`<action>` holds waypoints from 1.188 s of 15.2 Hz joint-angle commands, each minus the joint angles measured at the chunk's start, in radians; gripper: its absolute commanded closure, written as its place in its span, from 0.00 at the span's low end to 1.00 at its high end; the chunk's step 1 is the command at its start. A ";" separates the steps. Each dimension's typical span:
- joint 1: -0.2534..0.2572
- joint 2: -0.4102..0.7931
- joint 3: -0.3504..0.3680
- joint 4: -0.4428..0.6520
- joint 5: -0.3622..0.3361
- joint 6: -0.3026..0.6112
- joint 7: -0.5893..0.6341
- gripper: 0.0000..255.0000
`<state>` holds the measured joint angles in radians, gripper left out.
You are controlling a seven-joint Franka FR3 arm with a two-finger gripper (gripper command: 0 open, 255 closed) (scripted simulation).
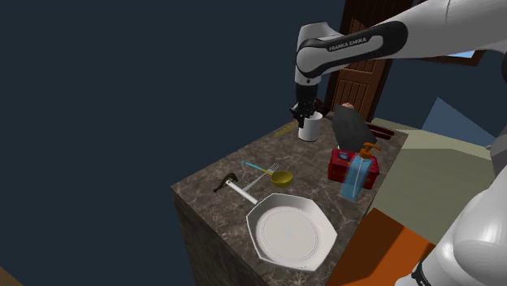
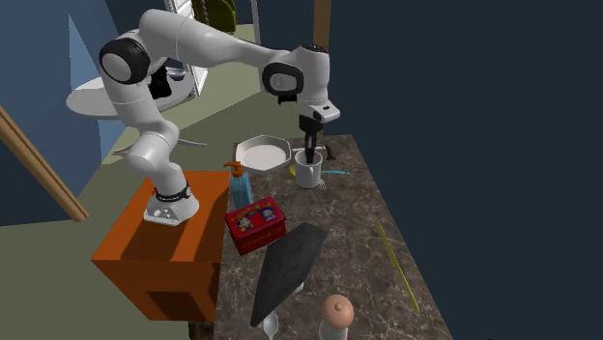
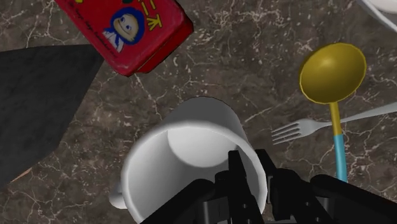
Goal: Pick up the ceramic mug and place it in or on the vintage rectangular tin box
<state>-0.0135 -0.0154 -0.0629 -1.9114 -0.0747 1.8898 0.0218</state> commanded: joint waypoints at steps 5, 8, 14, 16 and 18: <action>-0.007 -0.038 -0.007 0.017 -0.002 -0.054 -0.017 1.00; -0.029 -0.127 -0.031 -0.071 -0.012 -0.051 -0.060 1.00; -0.076 -0.292 -0.088 -0.214 -0.045 -0.065 -0.151 1.00; -0.093 -0.343 -0.110 -0.252 -0.059 -0.074 -0.184 1.00; -0.111 -0.391 -0.132 -0.285 -0.076 -0.085 -0.218 1.00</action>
<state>-0.1147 -0.3818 -0.1816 -2.1775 -0.1414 1.8083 -0.1752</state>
